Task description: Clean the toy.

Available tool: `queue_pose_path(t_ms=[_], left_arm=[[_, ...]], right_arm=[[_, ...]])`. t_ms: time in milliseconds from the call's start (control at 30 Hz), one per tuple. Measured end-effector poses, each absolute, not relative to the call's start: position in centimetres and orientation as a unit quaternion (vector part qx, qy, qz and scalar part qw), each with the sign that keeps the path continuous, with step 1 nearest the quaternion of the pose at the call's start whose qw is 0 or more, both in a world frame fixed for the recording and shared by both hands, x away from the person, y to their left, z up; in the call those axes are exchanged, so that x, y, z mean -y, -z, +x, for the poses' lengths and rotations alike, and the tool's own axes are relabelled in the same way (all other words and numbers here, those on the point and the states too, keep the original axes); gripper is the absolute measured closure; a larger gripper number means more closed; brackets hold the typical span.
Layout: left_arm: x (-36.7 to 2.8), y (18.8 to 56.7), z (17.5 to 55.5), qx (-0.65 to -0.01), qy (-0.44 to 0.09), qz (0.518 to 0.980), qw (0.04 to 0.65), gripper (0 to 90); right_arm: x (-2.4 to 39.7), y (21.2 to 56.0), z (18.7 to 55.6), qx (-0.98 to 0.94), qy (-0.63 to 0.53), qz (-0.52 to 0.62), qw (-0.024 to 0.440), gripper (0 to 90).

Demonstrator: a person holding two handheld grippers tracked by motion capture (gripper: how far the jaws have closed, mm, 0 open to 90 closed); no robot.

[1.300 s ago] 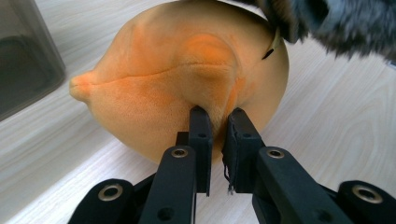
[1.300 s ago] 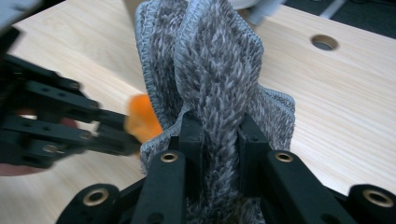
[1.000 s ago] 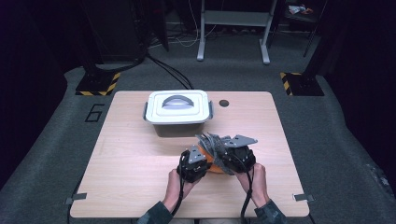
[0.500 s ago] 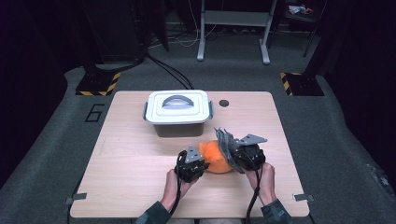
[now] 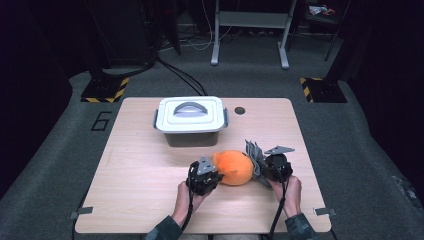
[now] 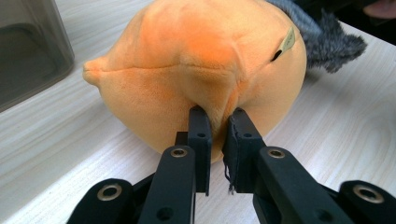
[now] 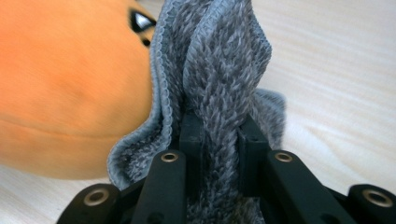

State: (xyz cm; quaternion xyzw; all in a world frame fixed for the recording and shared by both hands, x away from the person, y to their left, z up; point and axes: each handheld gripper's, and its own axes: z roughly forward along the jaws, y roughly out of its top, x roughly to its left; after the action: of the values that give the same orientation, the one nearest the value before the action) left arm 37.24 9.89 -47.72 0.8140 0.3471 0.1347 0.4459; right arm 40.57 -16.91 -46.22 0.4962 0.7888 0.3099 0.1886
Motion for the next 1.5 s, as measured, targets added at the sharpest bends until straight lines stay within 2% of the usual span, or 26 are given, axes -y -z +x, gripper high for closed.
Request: queue_pose_path(t_ms=[133, 333, 500, 633, 833, 967, 1500], left_arm=[[-9.8, 47.7, 37.2, -0.344, -0.137, 0.814, 0.447, 81.4], [-9.6, 47.6, 37.2, -0.339, -0.140, 0.815, 0.448, 81.3], [-9.5, 47.5, 37.1, -0.337, -0.141, 0.816, 0.447, 81.2], [-9.4, 47.5, 37.1, -0.336, -0.141, 0.817, 0.447, 81.3], [-9.3, 47.4, 37.1, -0.333, -0.141, 0.818, 0.448, 81.3], [-9.3, 47.4, 37.1, -0.332, -0.140, 0.820, 0.445, 81.3], [-9.4, 47.6, 37.2, -0.336, -0.137, 0.817, 0.449, 81.3]], right_arm=[[17.9, 46.3, 40.3, -0.781, -0.320, 0.505, 0.182, 76.2], [18.3, 43.2, 38.6, -0.770, -0.363, 0.486, 0.196, 76.3], [16.7, 40.3, 37.0, -0.776, -0.402, 0.448, 0.187, 76.3], [13.7, 39.1, 36.3, -0.798, -0.410, 0.405, 0.177, 76.2], [11.2, 39.8, 36.6, -0.819, -0.391, 0.383, 0.173, 76.2], [10.0, 41.1, 37.1, -0.830, -0.358, 0.383, 0.189, 76.2], [12.8, 42.1, 38.0, -0.813, -0.342, 0.422, 0.208, 76.3]])
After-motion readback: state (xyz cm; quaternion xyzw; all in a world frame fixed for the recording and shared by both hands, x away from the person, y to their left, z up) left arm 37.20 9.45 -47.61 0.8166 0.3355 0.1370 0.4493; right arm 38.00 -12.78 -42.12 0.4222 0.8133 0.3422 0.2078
